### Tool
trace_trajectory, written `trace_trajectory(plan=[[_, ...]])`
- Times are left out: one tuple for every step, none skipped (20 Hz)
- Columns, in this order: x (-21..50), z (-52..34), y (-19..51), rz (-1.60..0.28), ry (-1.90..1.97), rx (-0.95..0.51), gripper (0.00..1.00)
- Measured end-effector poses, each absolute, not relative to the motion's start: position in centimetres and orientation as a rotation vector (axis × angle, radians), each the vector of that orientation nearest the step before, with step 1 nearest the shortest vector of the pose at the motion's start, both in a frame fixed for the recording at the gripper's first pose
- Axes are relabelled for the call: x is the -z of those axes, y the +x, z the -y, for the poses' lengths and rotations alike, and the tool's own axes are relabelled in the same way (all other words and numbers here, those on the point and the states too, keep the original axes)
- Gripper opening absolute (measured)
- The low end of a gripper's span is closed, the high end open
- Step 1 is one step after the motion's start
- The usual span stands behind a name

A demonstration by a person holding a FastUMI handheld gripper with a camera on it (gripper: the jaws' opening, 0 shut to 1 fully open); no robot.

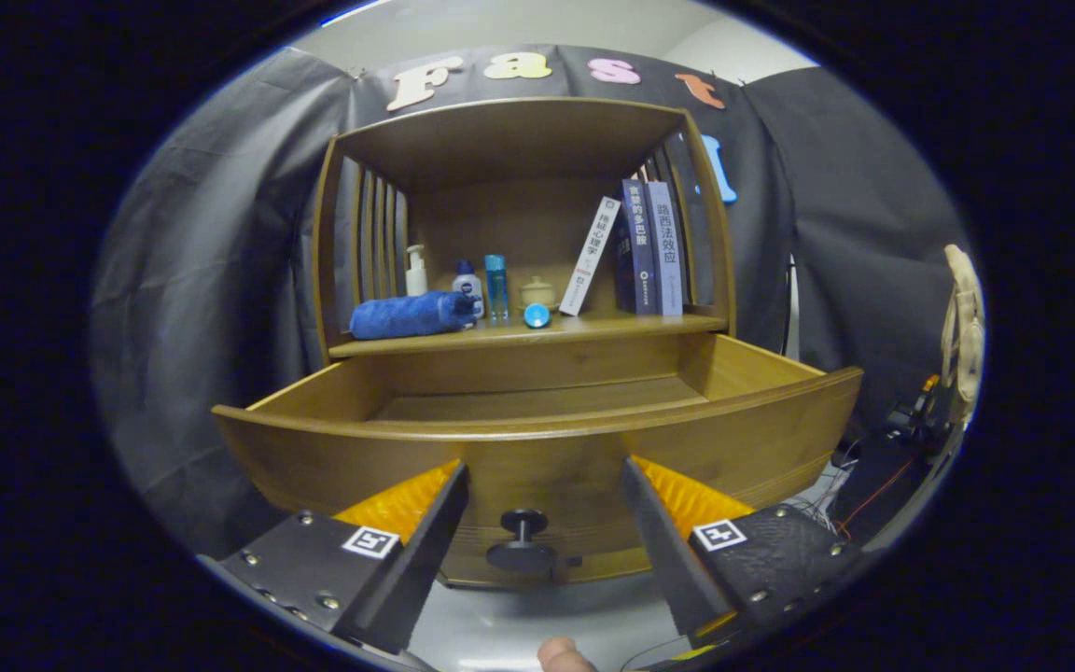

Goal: Pull open the drawer, take out the items inside it, and place them on the countertop above the cabinet.

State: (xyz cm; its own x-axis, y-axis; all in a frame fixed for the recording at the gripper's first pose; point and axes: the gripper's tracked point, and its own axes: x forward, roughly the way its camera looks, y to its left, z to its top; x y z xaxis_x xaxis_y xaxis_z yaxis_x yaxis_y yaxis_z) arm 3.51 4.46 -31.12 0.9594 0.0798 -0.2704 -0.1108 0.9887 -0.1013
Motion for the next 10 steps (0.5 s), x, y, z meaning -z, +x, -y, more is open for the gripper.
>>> trace_trajectory(plan=[[31.2, -4.5, 3.8, -0.279, -0.118, -0.104, 0.99], [31.4, -4.6, 4.2, -0.287, -0.116, -0.116, 0.99], [31.7, -4.7, 4.7, -0.300, -0.121, -0.123, 0.99], [31.7, -4.7, 5.1, -0.303, -0.123, -0.128, 0.99], [31.9, -4.8, 5.5, -0.309, -0.123, -0.129, 0.99], [31.9, -4.9, 5.9, -0.303, -0.123, -0.129, 0.99], [31.9, -5.0, 6.4, -0.303, -0.123, -0.129, 0.99], [32.0, -5.1, 6.8, -0.304, -0.123, -0.129, 0.99], [31.7, -5.3, 7.5, -0.296, -0.120, -0.130, 0.99], [31.4, -5.5, 8.2, -0.287, -0.121, -0.131, 0.99]])
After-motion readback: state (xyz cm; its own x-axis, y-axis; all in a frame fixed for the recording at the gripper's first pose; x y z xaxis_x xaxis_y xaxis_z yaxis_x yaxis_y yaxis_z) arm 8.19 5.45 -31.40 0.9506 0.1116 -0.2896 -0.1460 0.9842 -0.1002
